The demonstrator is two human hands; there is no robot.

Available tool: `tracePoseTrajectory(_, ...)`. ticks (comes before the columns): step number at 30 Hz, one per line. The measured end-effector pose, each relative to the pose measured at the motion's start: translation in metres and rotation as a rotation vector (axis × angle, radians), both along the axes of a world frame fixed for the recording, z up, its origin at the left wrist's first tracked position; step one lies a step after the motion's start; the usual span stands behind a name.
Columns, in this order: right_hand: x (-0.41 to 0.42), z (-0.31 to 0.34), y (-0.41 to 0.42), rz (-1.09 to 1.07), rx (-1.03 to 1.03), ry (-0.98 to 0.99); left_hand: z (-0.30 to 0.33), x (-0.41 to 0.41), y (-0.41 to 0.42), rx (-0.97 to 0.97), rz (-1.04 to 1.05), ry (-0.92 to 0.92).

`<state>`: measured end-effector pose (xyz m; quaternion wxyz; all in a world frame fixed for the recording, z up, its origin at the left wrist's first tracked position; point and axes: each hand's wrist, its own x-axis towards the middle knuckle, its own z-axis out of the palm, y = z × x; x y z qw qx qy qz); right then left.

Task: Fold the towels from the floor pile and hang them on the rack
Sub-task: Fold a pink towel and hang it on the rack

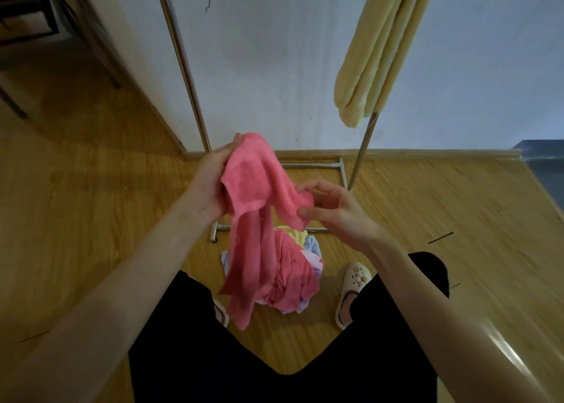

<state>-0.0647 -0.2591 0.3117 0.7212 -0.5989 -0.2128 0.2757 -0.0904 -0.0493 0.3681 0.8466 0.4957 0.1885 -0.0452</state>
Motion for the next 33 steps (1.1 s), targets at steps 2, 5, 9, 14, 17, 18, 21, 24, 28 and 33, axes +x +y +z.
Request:
tracePoseTrajectory(2, 0.001, 0.004, -0.002, -0.116, 0.047, -0.017, 0.0, -0.001, 0.008, 0.029, 0.017, 0.005)
tracePoseTrajectory(5, 0.005, 0.024, -0.008, -0.191, 0.17, -0.004, -0.003, -0.004, 0.017, 0.192, 0.027, 0.001)
tracePoseTrajectory(9, 0.005, 0.055, -0.002, -0.186, 0.309, 0.001, -0.008, -0.005, 0.014, 0.68, 0.032, -0.091)
tracePoseTrajectory(14, 0.004, 0.069, 0.013, -0.29, 0.26, 0.014, -0.006, -0.005, 0.003, 0.927, -0.025, -0.352)
tracePoseTrajectory(17, 0.005, 0.067, 0.017, -0.351, 0.213, 0.004, -0.007, -0.015, -0.002, 1.03, -0.073, -0.596)
tracePoseTrajectory(18, 0.005, 0.067, 0.018, -0.357, 0.211, 0.011, -0.009, -0.019, -0.002, 1.058, -0.117, -0.673)
tracePoseTrajectory(21, 0.006, 0.066, 0.019, -0.347, 0.202, 0.008, -0.012, -0.028, -0.007, 1.123, -0.209, -0.76)
tracePoseTrajectory(24, 0.005, 0.065, 0.02, -0.344, 0.191, -0.006, -0.012, -0.028, -0.019, 1.192, -0.119, -0.697)
tracePoseTrajectory(28, 0.006, 0.062, 0.018, -0.347, 0.206, 0.021, -0.012, -0.023, -0.019, 1.229, -0.127, -0.731)
tracePoseTrajectory(33, 0.012, 0.055, 0.007, -0.336, 0.105, 0.044, 0.001, -0.02, -0.016, 1.17, -0.078, -0.706)
